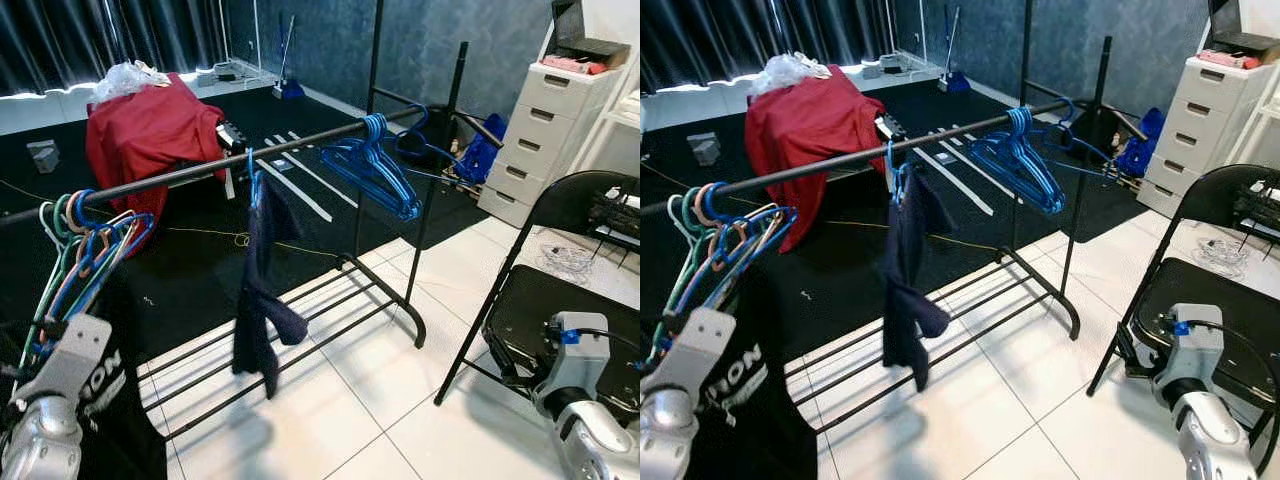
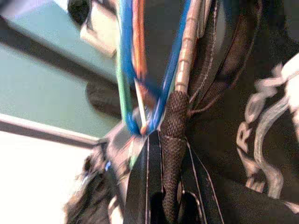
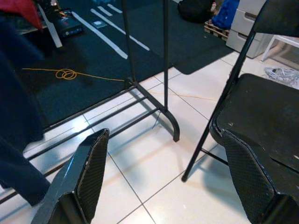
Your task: Hang hanger
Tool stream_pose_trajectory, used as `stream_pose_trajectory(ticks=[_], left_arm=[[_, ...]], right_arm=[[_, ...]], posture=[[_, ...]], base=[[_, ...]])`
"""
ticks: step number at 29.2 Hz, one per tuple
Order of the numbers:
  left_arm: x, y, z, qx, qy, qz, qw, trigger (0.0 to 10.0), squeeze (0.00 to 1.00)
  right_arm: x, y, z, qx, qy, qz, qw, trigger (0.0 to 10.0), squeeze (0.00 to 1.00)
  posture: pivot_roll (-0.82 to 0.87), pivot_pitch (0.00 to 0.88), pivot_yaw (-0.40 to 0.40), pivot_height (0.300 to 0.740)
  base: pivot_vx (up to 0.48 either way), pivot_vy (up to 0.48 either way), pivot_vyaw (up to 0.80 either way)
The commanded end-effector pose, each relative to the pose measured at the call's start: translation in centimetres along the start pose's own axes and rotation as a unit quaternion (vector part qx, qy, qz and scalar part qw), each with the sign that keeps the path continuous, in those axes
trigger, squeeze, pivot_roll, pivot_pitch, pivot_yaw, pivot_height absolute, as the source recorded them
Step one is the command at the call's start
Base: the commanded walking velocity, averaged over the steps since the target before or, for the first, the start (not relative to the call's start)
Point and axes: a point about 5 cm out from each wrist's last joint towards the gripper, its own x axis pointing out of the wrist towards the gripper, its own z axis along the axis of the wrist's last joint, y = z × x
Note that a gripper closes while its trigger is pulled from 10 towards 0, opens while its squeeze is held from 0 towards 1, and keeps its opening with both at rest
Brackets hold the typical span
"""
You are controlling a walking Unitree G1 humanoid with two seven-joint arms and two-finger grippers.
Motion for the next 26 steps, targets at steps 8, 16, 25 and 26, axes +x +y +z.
stream_pose_trajectory(ticks=[8, 16, 25, 26], left_arm=[[-2.7, -3.8, 8.4, -0.093, -0.222, -0.172, 0.955, 10.0, 0.00], [-2.6, -5.1, 8.0, -0.127, -0.168, -0.206, 0.956, 10.0, 0.00], [-0.8, -6.9, 8.0, -0.283, 0.009, -0.124, 0.951, 10.0, 0.00], [-0.6, -7.2, 8.4, -0.298, 0.013, -0.120, 0.947, 10.0, 0.00]], right_arm=[[0.0, -0.3, 0.0, -0.001, 0.003, -0.006, 1.000, 10.0, 0.00], [-0.3, -0.5, -0.1, -0.001, 0.003, -0.012, 1.000, 10.0, 0.00], [0.1, -0.3, 0.2, -0.001, 0.000, -0.013, 1.000, 10.0, 0.00], [0.1, -0.2, 0.3, -0.001, -0.001, -0.012, 1.000, 10.0, 0.00]], posture=[[-0.07, 0.043, 0.006, 0.740], [-0.07, 0.048, 0.012, 0.740], [-0.07, 0.045, 0.004, 0.740], [-0.08, 0.046, 0.004, 0.740]], base=[[0.000, 0.000, 0.00], [0.000, 0.000, 0.00], [0.000, 0.000, 0.00], [0.000, 0.000, 0.00]])
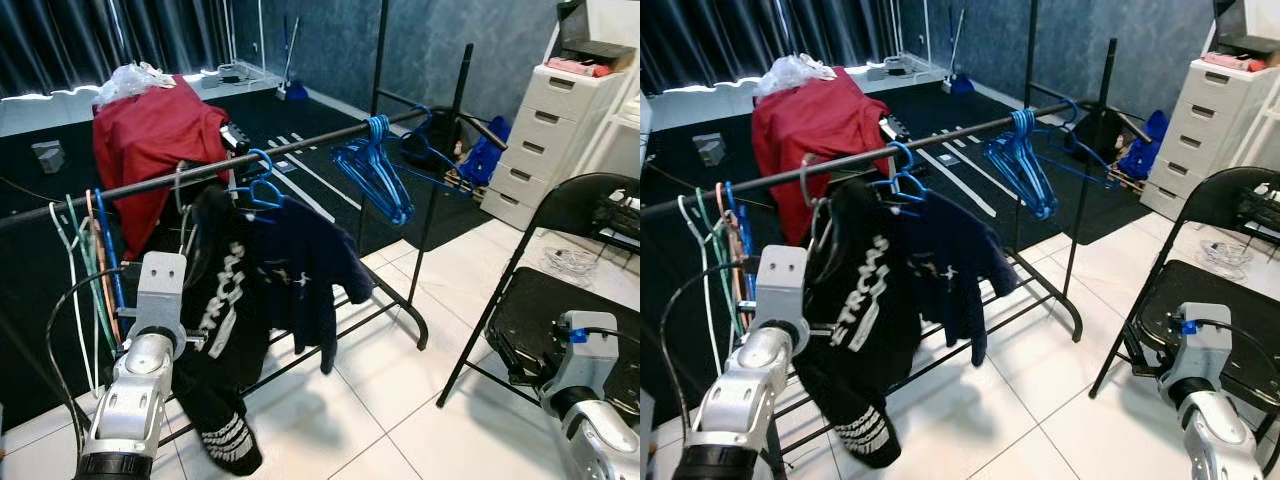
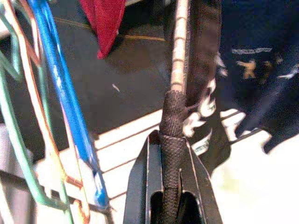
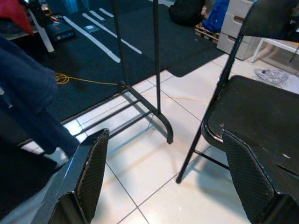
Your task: Hang hanger
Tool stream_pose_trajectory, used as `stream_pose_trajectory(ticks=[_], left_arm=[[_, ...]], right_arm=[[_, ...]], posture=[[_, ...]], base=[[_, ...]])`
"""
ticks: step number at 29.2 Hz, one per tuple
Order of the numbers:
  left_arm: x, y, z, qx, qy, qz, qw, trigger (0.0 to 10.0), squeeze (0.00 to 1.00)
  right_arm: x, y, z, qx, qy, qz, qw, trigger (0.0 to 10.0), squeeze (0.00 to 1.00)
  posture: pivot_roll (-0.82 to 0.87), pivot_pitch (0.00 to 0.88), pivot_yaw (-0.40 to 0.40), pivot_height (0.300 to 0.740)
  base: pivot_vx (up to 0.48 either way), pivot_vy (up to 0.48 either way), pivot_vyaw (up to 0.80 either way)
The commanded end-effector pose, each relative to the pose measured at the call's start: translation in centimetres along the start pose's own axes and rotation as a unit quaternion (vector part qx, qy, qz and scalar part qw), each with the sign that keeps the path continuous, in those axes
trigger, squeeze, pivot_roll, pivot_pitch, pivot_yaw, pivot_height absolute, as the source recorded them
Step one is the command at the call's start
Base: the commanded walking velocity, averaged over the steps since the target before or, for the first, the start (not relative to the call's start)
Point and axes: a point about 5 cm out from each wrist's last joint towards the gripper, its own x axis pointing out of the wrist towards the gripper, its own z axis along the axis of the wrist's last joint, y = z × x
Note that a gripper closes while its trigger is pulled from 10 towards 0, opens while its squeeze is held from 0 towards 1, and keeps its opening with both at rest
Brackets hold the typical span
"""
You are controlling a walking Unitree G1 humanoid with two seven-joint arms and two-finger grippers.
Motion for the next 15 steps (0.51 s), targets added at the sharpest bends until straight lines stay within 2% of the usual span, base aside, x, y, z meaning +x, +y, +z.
stream_pose_trajectory(ticks=[1, 2, 4, 7, 13, 15], left_arm=[[0.5, -0.1, 0.5, -0.027, -0.006, 0.016, 0.999, 10.0, 0.00], [0.5, -0.1, 0.5, -0.027, -0.006, 0.016, 0.999, 10.0, 0.00], [1.0, -0.4, 0.9, -0.062, -0.008, 0.020, 0.998, 10.0, 0.00], [1.2, -0.8, 1.3, -0.072, -0.010, 0.010, 0.997, 10.0, 0.00], [1.2, -1.6, 1.8, -0.057, -0.004, 0.002, 0.998, 10.0, 0.00], [1.4, -2.9, 1.6, -0.048, 0.019, 0.000, 0.999, 10.0, 0.00]], right_arm=[[0.1, 0.2, -0.1, -0.003, 0.005, 0.003, 1.000, 10.0, 0.00], [0.1, 0.2, -0.1, -0.003, 0.005, 0.003, 1.000, 10.0, 0.00], [-0.1, 0.1, 0.0, -0.003, 0.004, 0.000, 1.000, 10.0, 0.00], [-0.2, -0.1, 0.0, -0.003, 0.004, -0.004, 1.000, 10.0, 0.00], [-0.2, -0.2, 0.0, -0.004, 0.003, -0.006, 1.000, 10.0, 0.00], [-0.2, -0.1, 0.0, -0.005, 0.003, -0.007, 1.000, 10.0, 0.00]], posture=[[-0.08, 0.046, 0.004, 0.740], [-0.08, 0.046, 0.004, 0.740], [-0.08, 0.048, 0.010, 0.740], [-0.08, 0.049, 0.011, 0.740], [-0.09, 0.050, 0.014, 0.740], [-0.09, 0.053, 0.010, 0.740]], base=[[0.000, 0.000, 0.00], [0.000, 0.000, 0.00], [0.000, 0.000, 0.00], [0.000, 0.000, 0.00], [0.000, 0.000, 0.00], [0.000, 0.000, 0.00]])
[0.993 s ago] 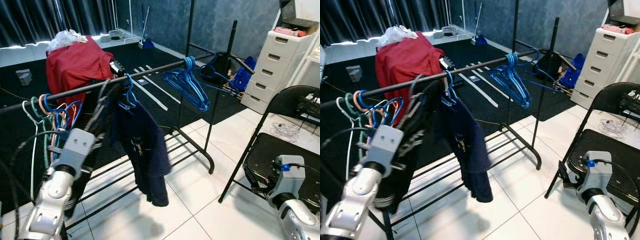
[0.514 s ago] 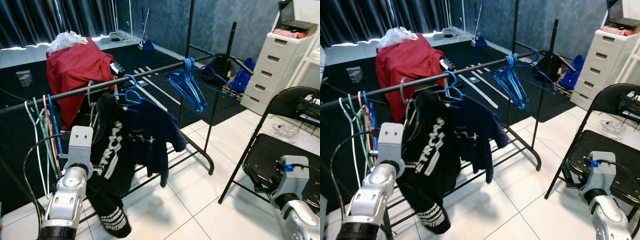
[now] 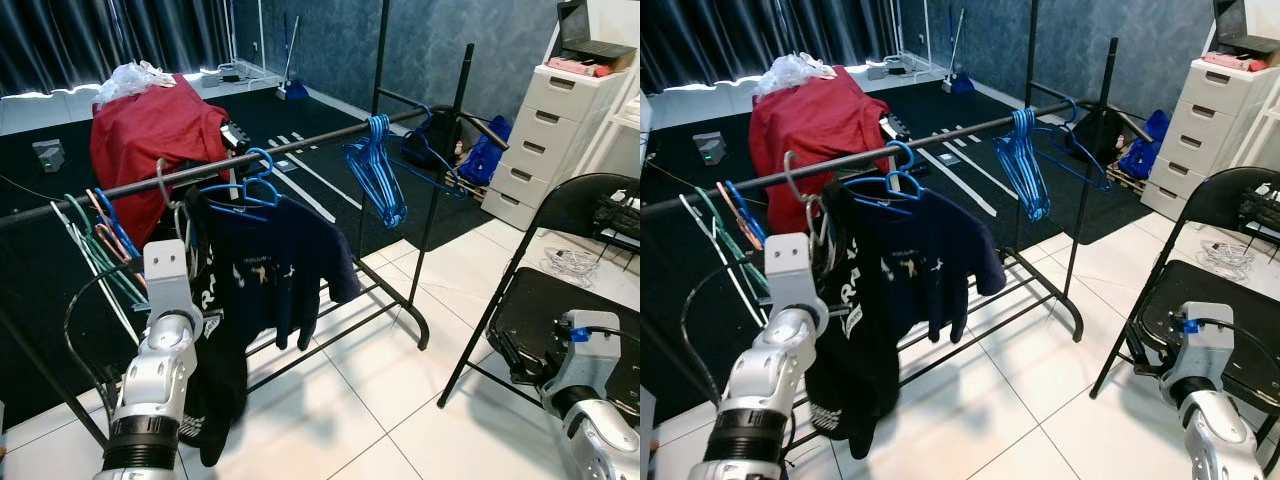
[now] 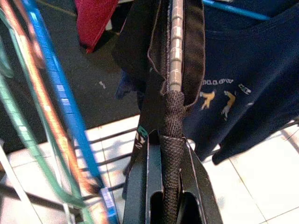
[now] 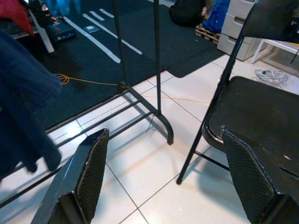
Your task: Hang hanger
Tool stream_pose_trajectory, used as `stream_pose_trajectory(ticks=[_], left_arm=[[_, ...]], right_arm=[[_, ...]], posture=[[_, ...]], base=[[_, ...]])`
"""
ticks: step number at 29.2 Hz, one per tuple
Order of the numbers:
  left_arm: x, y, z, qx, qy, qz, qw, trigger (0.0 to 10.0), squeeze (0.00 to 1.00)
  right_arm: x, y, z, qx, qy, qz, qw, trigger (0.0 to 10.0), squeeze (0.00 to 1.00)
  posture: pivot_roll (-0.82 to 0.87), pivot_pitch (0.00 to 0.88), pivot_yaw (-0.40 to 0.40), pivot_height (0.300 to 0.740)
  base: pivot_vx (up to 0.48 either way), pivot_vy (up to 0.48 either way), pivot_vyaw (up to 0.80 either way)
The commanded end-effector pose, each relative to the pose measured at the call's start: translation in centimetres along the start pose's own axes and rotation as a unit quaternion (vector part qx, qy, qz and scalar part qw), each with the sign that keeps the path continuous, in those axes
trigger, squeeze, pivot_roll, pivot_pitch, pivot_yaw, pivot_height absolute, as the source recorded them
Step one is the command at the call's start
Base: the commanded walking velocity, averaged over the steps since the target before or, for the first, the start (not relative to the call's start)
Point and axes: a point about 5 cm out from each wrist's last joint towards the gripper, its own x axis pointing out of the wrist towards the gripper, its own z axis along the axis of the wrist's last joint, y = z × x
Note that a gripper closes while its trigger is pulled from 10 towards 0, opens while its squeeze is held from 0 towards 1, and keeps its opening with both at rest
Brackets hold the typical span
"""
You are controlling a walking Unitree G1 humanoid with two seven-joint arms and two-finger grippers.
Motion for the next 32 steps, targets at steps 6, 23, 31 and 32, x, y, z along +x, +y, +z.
stream_pose_trajectory(ticks=[6, 23, 31, 32], left_arm=[[1.3, -2.0, -0.3, 0.012, 0.039, 0.017, 0.999, 10.0, 0.00], [3.6, -0.2, 2.0, -0.015, 0.009, 0.096, 0.995, 10.0, 0.00], [4.0, 2.9, -0.8, 0.001, 0.051, 0.158, 0.986, 10.0, 0.00], [4.0, 3.4, -1.3, 0.000, 0.059, 0.167, 0.984, 10.0, 0.00]], right_arm=[[0.2, 0.5, 0.4, -0.006, -0.001, 0.004, 1.000, 10.0, 0.00], [0.5, 1.7, 1.0, -0.003, -0.015, 0.016, 1.000, 10.0, 0.00], [0.7, 1.6, 1.1, -0.004, -0.014, 0.017, 1.000, 10.0, 0.00], [0.7, 1.6, 1.1, -0.004, -0.014, 0.017, 1.000, 10.0, 0.00]], posture=[[-0.10, 0.054, 0.012, 0.740], [-0.11, 0.054, 0.027, 0.740], [-0.11, 0.056, 0.024, 0.740], [-0.11, 0.057, 0.022, 0.740]], base=[[0.000, 0.000, 0.00], [0.000, 0.000, 0.00], [0.000, 0.000, 0.00], [0.000, 0.000, 0.00]])
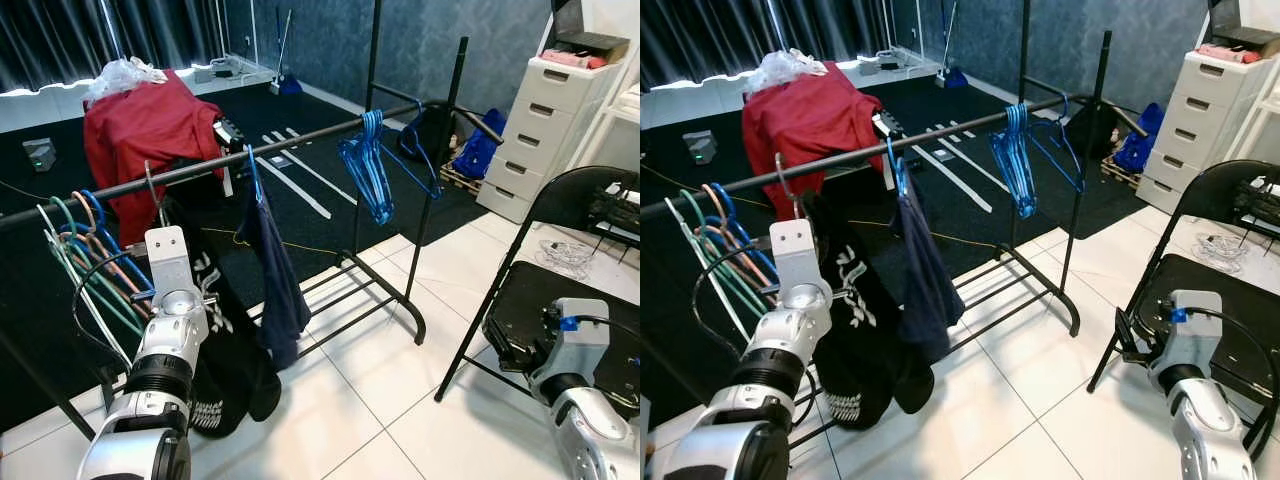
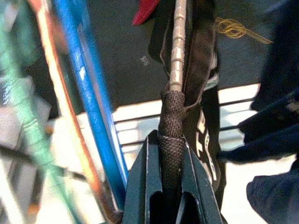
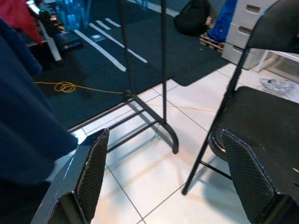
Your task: Hang hanger
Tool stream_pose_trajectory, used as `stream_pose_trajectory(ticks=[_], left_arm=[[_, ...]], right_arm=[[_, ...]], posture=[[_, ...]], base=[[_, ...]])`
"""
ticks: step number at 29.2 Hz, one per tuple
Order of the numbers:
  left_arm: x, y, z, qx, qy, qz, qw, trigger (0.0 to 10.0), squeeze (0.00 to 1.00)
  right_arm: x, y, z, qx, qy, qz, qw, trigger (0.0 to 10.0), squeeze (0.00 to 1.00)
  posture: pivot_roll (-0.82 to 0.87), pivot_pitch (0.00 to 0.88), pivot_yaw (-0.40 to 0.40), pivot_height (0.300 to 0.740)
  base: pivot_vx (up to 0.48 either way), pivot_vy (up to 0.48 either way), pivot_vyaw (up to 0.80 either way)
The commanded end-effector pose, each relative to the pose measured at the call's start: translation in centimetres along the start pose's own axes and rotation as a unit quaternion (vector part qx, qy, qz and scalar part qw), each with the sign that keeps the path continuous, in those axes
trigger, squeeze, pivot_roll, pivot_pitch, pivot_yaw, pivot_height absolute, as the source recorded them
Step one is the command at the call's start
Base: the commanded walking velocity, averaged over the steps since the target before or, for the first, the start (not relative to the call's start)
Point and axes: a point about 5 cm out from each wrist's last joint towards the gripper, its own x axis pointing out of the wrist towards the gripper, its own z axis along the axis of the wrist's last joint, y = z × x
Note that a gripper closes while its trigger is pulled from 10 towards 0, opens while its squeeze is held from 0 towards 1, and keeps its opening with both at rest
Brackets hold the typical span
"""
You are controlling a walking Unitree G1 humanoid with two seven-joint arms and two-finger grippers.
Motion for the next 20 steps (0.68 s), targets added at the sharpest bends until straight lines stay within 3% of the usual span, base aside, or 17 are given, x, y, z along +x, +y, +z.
stream_pose_trajectory(ticks=[1, 8, 11, 12, 17, 20], left_arm=[[0.6, 1.6, -0.5, 0.000, 0.003, 0.031, 1.000, 10.0, 0.00], [1.2, 3.7, -1.0, 0.011, -0.001, 0.063, 0.998, 10.0, 0.00], [1.3, 3.8, -1.2, 0.006, -0.001, 0.050, 0.999, 10.0, 0.00], [1.3, 3.8, -1.4, 0.007, -0.003, 0.032, 0.999, 10.0, 1.00], [0.9, 3.1, -1.5, -0.008, -0.028, -0.035, 0.999, 10.0, 1.00], [-0.6, 3.0, -0.5, -0.022, -0.115, -0.179, 0.977, 10.0, 1.00]], right_arm=[[-0.1, -0.1, -0.3, -0.004, 0.011, -0.002, 1.000, 10.0, 0.00], [-0.1, -0.1, -0.2, -0.004, 0.009, -0.003, 1.000, 10.0, 0.00], [-0.1, 0.0, -0.2, -0.003, 0.009, -0.004, 1.000, 10.0, 0.00], [-0.1, 0.0, -0.2, -0.003, 0.009, -0.004, 1.000, 10.0, 0.00], [-0.1, 0.0, -0.3, -0.004, 0.011, -0.003, 1.000, 10.0, 0.00], [-0.1, -0.1, -0.3, -0.005, 0.012, -0.005, 1.000, 10.0, 0.00]], posture=[[-0.11, 0.060, 0.023, 0.740], [-0.10, 0.063, 0.026, 0.740], [-0.10, 0.063, 0.026, 0.740], [-0.10, 0.065, 0.025, 0.740], [-0.09, 0.066, 0.021, 0.740], [-0.10, 0.073, 0.023, 0.740]], base=[[0.000, 0.000, 0.00], [0.000, 0.000, 0.00], [0.000, 0.000, 0.00], [0.000, 0.000, 0.00], [0.000, 0.000, 0.00], [0.000, 0.000, 0.00]])
